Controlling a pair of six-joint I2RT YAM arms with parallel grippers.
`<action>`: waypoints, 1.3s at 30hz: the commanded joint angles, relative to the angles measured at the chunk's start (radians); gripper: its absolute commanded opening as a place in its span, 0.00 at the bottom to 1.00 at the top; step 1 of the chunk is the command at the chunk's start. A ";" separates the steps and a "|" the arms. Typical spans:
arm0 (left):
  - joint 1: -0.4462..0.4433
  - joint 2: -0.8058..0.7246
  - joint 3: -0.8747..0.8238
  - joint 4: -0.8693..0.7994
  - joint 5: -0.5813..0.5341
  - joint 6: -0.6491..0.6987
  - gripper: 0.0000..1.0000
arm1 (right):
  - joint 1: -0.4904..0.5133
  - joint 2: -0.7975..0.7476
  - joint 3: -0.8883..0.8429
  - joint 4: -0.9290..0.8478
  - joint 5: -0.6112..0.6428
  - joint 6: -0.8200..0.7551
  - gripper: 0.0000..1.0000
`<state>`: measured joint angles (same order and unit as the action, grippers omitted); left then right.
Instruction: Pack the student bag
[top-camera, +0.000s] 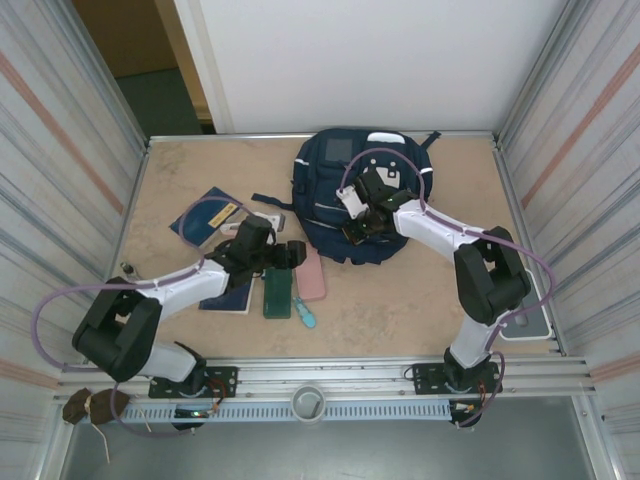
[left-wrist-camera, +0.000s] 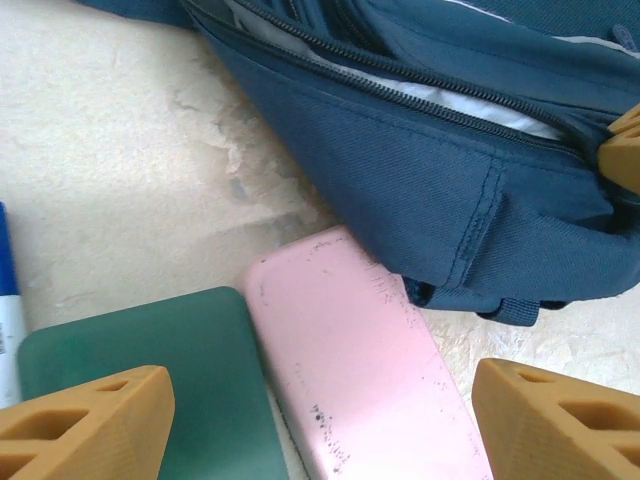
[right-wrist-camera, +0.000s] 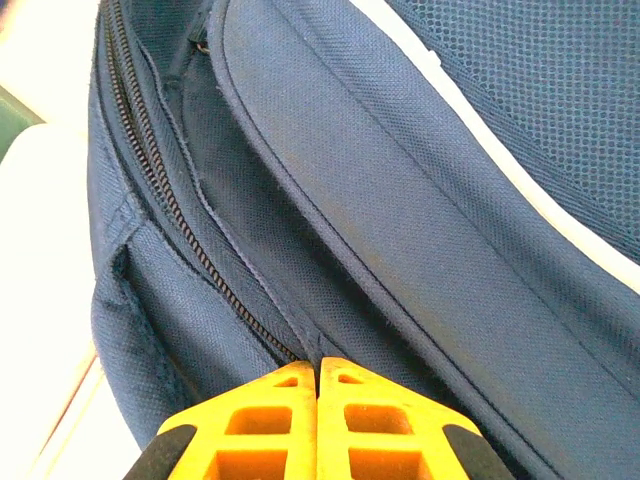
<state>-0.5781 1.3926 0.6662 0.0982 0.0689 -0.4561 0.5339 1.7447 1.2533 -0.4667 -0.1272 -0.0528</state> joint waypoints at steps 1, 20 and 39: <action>0.003 -0.067 -0.025 -0.046 -0.055 0.032 0.79 | -0.041 -0.100 0.062 -0.028 -0.047 0.069 0.00; 0.174 -0.300 -0.070 -0.324 -0.161 0.039 0.86 | -0.108 -0.173 0.356 -0.103 0.010 0.206 0.00; 0.524 -0.191 -0.161 -0.284 -0.009 -0.054 0.91 | 0.138 -0.225 0.014 0.053 -0.084 0.409 0.72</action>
<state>-0.0738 1.1973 0.5331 -0.2050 0.0109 -0.4690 0.5941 1.5597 1.3220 -0.5022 -0.1379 0.2512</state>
